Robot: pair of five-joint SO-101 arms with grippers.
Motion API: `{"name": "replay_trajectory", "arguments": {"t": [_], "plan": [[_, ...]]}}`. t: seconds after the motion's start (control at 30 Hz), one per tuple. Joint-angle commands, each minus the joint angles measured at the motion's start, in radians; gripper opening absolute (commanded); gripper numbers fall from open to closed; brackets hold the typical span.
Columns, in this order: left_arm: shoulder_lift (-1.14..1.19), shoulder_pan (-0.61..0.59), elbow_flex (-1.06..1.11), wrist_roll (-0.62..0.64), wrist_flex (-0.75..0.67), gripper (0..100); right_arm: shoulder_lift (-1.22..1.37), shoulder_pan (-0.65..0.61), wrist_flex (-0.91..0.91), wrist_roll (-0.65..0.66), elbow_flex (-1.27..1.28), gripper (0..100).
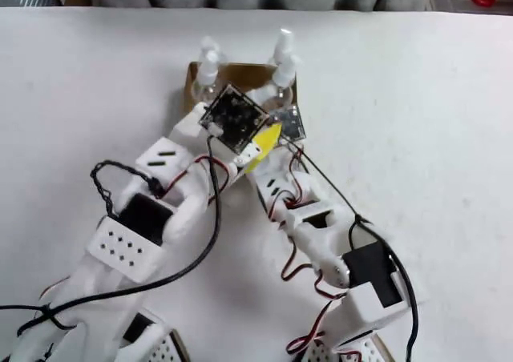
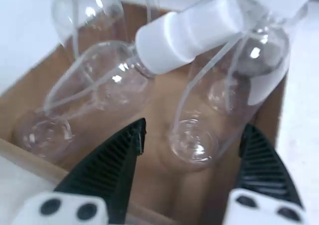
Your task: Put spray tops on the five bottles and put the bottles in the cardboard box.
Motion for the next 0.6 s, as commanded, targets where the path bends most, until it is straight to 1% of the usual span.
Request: {"name": "replay_trajectory", "arguments": {"t": [0.0, 0.2, 0.33, 0.47, 0.57], "plan": [[0.016, -0.054, 0.028, -0.02, -0.129, 22, -0.019, -0.004, -0.021, 0.006, -0.006, 25.6], [0.015, -0.11, 0.025, -0.012, -0.153, 22, -0.018, -0.004, -0.019, 0.006, -0.006, 25.6], [-0.048, -0.11, 0.005, -0.005, -0.144, 22, -0.018, -0.007, -0.019, 0.006, -0.006, 25.5], [-0.157, -0.108, -0.011, 0.084, -0.141, 22, -0.018, -0.007, -0.019, 0.006, -0.006, 25.5], [-0.231, -0.108, -0.025, 0.104, -0.086, 22, -0.018, -0.008, -0.019, 0.006, -0.006, 25.5]]}}
